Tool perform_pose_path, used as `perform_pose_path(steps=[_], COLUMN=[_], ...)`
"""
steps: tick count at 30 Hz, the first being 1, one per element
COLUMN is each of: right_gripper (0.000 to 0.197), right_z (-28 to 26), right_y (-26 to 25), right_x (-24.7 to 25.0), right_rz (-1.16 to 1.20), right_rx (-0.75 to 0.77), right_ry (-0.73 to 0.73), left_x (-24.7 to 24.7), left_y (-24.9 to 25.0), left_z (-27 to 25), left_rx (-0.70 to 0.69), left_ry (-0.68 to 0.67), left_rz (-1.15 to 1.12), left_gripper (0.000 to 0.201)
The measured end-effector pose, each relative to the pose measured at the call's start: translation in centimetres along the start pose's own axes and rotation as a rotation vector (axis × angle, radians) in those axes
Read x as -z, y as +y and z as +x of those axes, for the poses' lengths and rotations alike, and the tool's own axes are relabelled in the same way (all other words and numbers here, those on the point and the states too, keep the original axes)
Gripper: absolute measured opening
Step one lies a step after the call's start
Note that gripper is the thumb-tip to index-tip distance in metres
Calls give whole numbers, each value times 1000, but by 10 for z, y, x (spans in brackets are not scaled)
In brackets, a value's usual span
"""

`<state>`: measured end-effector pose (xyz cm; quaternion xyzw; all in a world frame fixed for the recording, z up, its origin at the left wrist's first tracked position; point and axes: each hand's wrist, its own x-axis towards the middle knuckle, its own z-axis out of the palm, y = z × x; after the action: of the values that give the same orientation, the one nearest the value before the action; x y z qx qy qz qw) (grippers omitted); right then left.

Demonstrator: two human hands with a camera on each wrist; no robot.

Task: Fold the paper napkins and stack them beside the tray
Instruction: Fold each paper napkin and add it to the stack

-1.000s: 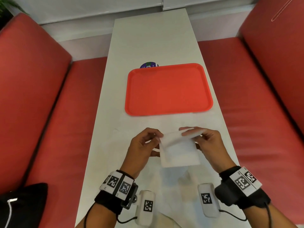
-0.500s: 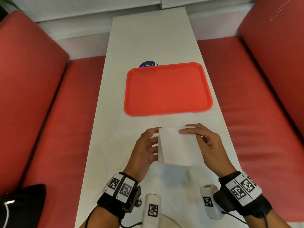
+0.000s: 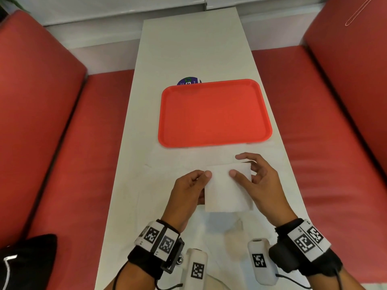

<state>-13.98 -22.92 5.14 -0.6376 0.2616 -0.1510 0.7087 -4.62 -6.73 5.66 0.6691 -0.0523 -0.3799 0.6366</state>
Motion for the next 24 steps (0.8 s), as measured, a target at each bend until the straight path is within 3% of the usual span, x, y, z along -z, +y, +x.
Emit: perform_pose_path(steps=[9,13,18,24], right_gripper=[27,23,7,13], right_z=[3,5,14,18], right_y=[5,7,0,-2], right_x=[1,4,3,3], right_rz=[-89,-198,-308,-330], right_rx=[5,-12,-53,-58], right_ry=[-60,-108,-202,-250], left_x=[-4,-4,-7,-11], left_y=[-1,-6,-9,-8], left_z=[6,10,8,9], left_rx=[-29,-87,-132,-166], left_ry=[79,136,94,130], left_rz=[-62,27,116,137], left_gripper=[22,16,17,13])
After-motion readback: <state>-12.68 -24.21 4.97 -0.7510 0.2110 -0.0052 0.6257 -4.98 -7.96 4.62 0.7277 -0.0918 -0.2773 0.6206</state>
